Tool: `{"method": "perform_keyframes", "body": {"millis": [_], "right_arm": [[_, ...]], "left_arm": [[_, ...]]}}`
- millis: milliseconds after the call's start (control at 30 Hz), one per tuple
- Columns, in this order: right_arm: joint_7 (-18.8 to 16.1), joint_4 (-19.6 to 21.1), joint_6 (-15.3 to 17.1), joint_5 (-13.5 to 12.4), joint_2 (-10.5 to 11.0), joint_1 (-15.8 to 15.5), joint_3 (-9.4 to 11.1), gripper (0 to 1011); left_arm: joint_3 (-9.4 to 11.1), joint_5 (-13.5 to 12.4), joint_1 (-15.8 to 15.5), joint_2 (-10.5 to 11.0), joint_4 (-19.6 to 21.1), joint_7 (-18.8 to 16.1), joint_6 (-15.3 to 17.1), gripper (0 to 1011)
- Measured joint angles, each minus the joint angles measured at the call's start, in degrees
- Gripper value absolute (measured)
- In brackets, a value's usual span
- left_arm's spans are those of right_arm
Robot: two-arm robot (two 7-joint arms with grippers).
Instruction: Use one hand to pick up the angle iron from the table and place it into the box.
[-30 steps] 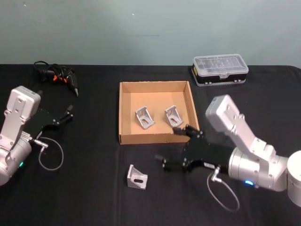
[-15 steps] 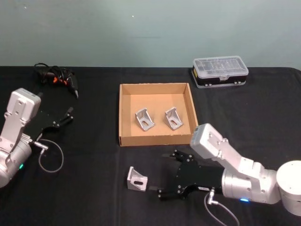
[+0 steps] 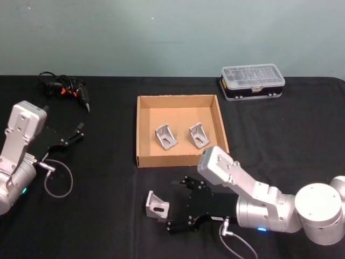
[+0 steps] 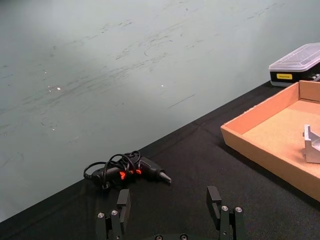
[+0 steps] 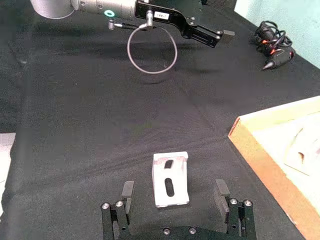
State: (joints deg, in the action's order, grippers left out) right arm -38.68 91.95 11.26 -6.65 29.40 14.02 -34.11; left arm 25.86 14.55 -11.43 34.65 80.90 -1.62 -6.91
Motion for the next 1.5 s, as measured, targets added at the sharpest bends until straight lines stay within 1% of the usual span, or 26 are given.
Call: {"method": "perform_keyframes", "body": {"millis": [100,467,900,1233,1500], "right_arm": [[0.57,-0.7,0.06,-0.02,-0.51,0.58,-0.89,1004],[1.88,-2.55,0.16,-0.53,-1.47,2.02,-2.86,1004],[2.49,-4.98,0.32,-0.49,-3.37,4.1,-4.98,1004],[2.68,-6.34,0.47,-0.22,-4.49,5.2,-5.98,1004],[2.93,-7.2,0.65,-0.16,-4.99,5.58,-6.23,1004]], "left_arm": [[0.0,0.0,0.0,0.0,0.0,0.0,0.0,1000],[0.0,0.0,0.0,0.0,0.0,0.0,0.0,1000],[0.0,0.0,0.0,0.0,0.0,0.0,0.0,1000],[0.0,0.0,0.0,0.0,0.0,0.0,0.0,1000],[0.0,0.0,0.0,0.0,0.0,0.0,0.0,1000]]}}
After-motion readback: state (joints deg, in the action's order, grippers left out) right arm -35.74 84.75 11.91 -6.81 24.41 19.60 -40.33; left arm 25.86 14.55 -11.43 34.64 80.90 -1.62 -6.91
